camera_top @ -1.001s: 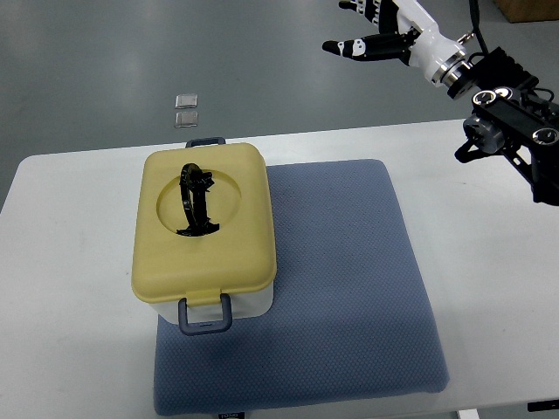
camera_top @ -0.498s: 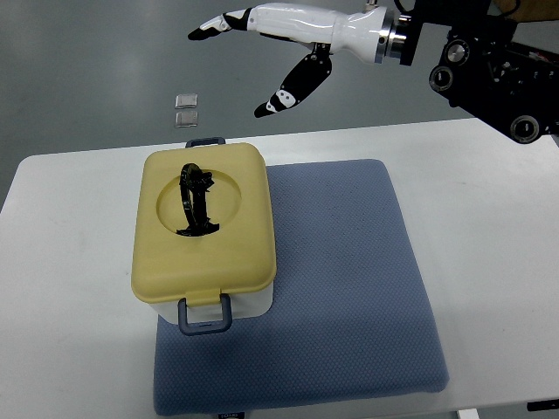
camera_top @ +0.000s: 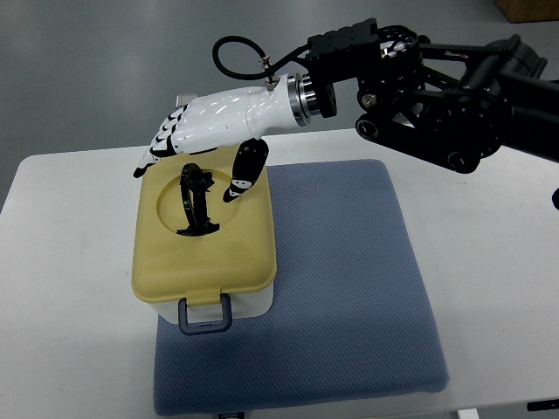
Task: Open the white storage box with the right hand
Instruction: 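Swing the right hand over the yellow lid toward its black handle, then lower the right hand and close its fingers around the black lid handle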
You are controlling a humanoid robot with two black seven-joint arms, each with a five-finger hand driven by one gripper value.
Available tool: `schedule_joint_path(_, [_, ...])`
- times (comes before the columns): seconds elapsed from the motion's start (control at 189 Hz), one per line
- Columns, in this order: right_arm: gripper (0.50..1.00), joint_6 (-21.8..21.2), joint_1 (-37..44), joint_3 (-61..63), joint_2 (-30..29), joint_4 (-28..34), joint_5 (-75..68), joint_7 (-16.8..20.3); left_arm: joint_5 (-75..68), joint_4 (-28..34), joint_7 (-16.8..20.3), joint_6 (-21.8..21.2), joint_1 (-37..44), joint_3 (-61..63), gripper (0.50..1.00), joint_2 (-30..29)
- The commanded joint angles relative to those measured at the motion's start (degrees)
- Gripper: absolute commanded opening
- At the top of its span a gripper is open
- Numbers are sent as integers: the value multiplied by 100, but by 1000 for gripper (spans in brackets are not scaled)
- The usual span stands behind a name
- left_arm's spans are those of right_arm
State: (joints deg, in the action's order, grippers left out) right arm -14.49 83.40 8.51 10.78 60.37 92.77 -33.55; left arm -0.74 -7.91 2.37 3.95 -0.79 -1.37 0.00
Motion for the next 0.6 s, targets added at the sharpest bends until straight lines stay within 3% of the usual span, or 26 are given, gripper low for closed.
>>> schedule_joint_path(0.0, [905, 34, 19, -122, -59, -96, 136, 32, -5, 0, 0, 0, 0, -4, 1000, 0])
schedule_joint_path(0.593, [858, 60, 10, -263, -305, -263, 364, 41, -5, 0, 0, 0, 0, -4, 1000, 0])
